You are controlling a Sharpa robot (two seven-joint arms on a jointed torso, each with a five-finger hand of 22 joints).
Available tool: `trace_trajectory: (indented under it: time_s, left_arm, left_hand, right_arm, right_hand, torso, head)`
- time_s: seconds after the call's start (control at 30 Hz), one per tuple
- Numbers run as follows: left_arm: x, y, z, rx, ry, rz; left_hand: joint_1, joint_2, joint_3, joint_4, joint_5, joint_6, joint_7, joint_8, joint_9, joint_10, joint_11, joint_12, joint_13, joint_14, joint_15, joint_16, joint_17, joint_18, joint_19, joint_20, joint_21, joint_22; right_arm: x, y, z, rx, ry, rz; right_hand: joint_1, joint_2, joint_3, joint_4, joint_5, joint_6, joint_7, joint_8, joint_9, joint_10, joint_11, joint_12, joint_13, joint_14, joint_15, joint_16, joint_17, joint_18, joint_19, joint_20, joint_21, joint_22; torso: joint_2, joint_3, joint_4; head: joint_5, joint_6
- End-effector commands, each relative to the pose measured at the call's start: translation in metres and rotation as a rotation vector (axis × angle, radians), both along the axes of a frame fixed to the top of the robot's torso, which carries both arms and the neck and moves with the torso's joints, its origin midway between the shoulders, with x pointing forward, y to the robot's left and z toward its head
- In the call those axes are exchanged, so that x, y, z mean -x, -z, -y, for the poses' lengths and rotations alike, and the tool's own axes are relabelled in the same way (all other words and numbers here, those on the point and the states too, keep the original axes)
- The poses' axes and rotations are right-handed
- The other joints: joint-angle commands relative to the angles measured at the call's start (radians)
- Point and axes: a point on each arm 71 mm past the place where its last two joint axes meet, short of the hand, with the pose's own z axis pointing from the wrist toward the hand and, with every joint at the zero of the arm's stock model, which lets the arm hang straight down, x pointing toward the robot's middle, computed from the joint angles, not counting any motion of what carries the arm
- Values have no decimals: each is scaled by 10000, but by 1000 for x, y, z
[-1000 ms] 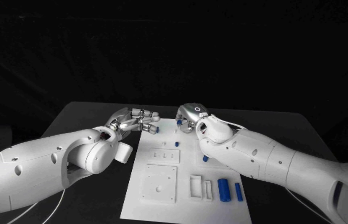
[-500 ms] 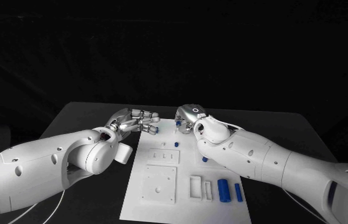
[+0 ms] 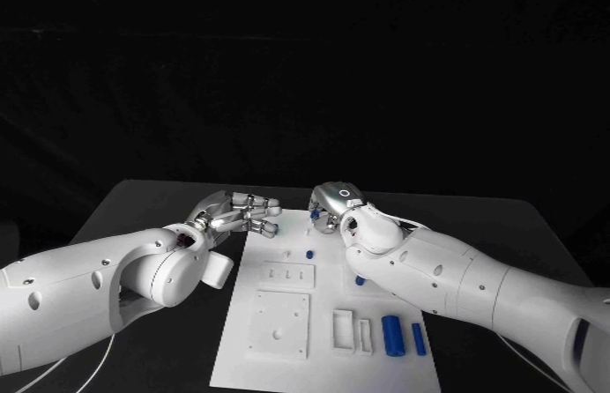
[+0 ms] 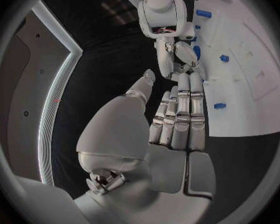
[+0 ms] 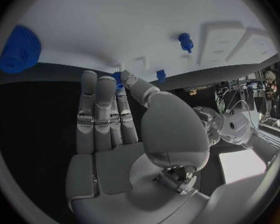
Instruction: Assemble the parts on the task board
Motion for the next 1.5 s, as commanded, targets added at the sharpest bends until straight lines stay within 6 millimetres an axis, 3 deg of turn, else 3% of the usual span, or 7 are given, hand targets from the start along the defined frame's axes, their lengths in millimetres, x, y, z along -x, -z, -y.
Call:
trace_trajectory:
  time_s: [0.03, 0.33, 0.67, 1.0, 1.5]
  left_arm:
    - [0, -2, 3, 30, 209, 63]
    - [0, -2, 4, 6, 194, 27]
    - [0, -1, 3, -27, 127, 2]
    - [-1, -1, 4, -26, 143, -1]
    - [0, -1, 3, -27, 148, -15]
  left_hand:
    - [33, -51, 1, 41, -11, -75, -13, -16, 12, -66, -2, -6, 13, 23, -17, 14, -16, 111, -92, -7, 48, -9]
    - [30, -34, 7, 59, -10, -77, -11, -15, 12, -67, -1, -5, 13, 26, -18, 16, -16, 112, -90, -8, 57, -19]
    - [39, 11, 20, 65, 4, -73, -11, -16, 12, -73, 0, -6, 12, 27, -20, 19, -15, 116, -94, -10, 75, -31]
    - [39, 11, 20, 65, 4, -73, -11, -16, 12, -73, 0, -6, 12, 27, -20, 19, -15, 116, -94, -10, 75, -31]
    - [44, 16, 12, 43, 3, -92, -8, -16, 11, -81, 2, -7, 12, 25, -20, 20, -15, 117, -102, -9, 100, -43]
  right_arm:
    - [0, -1, -2, 60, 43, 172]
    - [0, 5, -11, 207, -291, -311]
    - [2, 10, -15, 255, -457, -514]
    - [0, 12, -11, 210, -276, -621]
    - [-2, 11, -2, 154, 90, -372]
  right_hand:
    - [-1, 49, 49, -14, 27, 75, -13, 36, 19, 148, -105, 44, 16, 26, -55, -32, 14, 82, -26, -64, 37, 222]
    - [-14, 58, 41, -11, 37, 40, -3, 33, 21, 118, -94, 45, 18, 26, -43, -33, 14, 95, -36, -45, 51, 215]
    - [-14, 76, 46, -21, 42, 39, -3, 35, 25, 115, -91, 44, 19, 25, -43, -33, 11, 103, -36, -40, 54, 214]
    - [-38, 80, 73, -74, 43, -129, 46, 28, 12, -73, -29, 42, 16, 12, -7, -61, -22, 131, -56, -13, 51, 215]
    - [-13, 104, 110, -114, 43, -4, 8, 37, 29, 75, -74, 43, 19, 20, -46, -22, -7, 136, -30, -41, 100, 222]
  torso:
    - [5, -9, 2]
    - [28, -7, 9]
    - [27, -16, -18]
    - [24, -15, 3]
    - [38, -17, -2]
  head:
    - [58, 23]
    - [-3, -6]
    - [55, -34]
    - [23, -45]
    - [4, -34]
